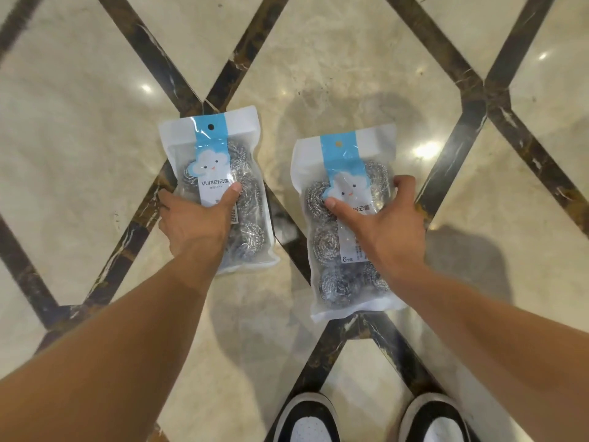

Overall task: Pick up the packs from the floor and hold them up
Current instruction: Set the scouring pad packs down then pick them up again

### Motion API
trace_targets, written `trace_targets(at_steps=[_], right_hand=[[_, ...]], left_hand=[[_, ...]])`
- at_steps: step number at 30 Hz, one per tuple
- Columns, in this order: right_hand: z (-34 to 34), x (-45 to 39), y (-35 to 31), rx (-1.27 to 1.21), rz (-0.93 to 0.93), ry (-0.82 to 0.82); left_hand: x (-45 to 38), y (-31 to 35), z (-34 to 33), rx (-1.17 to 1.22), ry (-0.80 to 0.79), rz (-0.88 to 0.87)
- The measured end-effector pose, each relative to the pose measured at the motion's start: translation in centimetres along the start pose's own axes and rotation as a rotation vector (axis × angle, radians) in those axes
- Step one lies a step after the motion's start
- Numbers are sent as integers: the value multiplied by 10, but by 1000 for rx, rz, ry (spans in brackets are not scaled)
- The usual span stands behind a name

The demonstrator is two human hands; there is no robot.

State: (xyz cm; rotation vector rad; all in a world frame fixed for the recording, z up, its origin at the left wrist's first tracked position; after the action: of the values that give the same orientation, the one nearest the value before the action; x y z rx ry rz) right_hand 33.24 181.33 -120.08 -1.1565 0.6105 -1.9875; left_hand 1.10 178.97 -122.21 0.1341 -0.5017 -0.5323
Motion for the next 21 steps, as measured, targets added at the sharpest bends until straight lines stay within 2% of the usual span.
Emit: trace_targets(at_steps=[3,7,11,13,17,21], right_hand=[[0,0,4,-19,-1,-10],[-3,-1,3,-55,-4,-30],[-1,2,-8,-140,-33,-86],[5,6,-22,-149,-29,-112],[30,22,-67,-161,39,-118],[66,47,-136,-132,126,-59]], left_hand=[[1,-4,3,24,19,62],[7,-6,0,123,-59,145],[22,-11,9,39,-143,154],[33,-13,25,91,-132,133],[52,-10,75,338,-129,128],[79,17,159,373,-112,78]])
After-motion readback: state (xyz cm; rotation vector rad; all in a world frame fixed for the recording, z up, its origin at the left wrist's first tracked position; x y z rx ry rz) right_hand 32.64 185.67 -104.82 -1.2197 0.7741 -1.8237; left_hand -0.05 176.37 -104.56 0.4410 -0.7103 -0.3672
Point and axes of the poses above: each hand's wrist, its own x-axis away from the middle knuckle, its own z-axis out of the back of the hand, y = z × x, the point moved 8 cm from there along -x, towards the middle knuckle, and after that the axes turned 15 degrees about -x, right-handed, at the moved point
